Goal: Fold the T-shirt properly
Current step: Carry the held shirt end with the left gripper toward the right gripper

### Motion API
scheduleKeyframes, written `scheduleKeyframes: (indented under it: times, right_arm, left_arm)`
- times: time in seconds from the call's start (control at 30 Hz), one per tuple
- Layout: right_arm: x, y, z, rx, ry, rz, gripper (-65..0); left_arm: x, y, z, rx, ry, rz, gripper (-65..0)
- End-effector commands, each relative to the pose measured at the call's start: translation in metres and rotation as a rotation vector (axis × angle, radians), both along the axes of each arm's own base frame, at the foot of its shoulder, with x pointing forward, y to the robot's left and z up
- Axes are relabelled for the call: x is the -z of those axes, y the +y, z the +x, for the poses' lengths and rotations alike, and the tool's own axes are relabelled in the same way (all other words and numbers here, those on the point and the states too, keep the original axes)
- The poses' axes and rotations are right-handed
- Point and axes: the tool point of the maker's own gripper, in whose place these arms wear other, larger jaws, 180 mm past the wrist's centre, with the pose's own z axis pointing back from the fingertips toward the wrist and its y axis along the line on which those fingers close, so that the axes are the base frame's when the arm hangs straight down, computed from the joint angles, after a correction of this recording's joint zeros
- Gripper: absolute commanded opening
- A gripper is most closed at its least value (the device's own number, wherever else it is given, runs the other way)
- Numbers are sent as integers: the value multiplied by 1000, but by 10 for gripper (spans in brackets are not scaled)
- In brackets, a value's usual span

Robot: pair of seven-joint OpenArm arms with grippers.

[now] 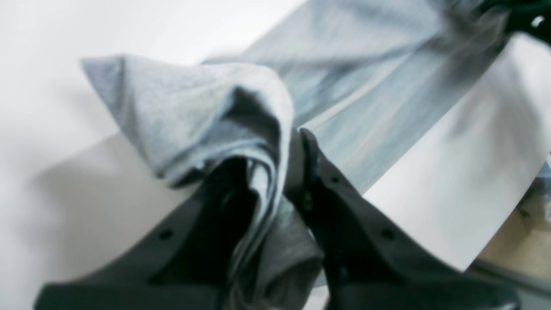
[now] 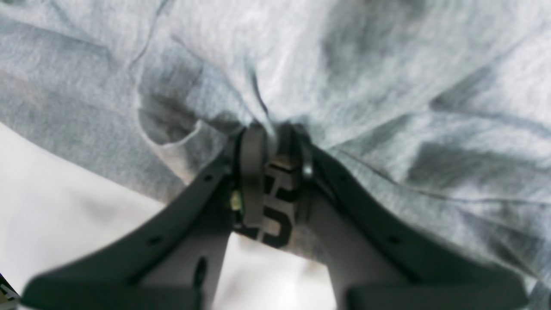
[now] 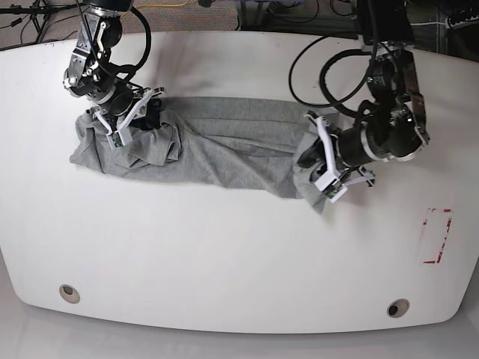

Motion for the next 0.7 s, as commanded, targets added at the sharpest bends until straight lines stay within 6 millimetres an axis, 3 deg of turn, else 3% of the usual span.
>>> scheduleKeyframes:
  times: [0.0, 0.1, 0.27, 0.67]
  right_arm:
    - [-11, -3, 8, 1, -40, -2, -547]
    - [-11, -3, 8, 1, -40, -2, -547]
    - [-11, -3, 8, 1, -40, -2, -547]
    - [-11, -3, 8, 1, -40, -2, -547]
  left_arm:
    - [-5, -22, 2, 19, -16, -22, -608]
    - [2, -41, 1, 27, 8, -20, -608]
    - [9, -55, 6, 23, 43, -30, -608]
    - [22, -66, 9, 49, 87, -46, -608]
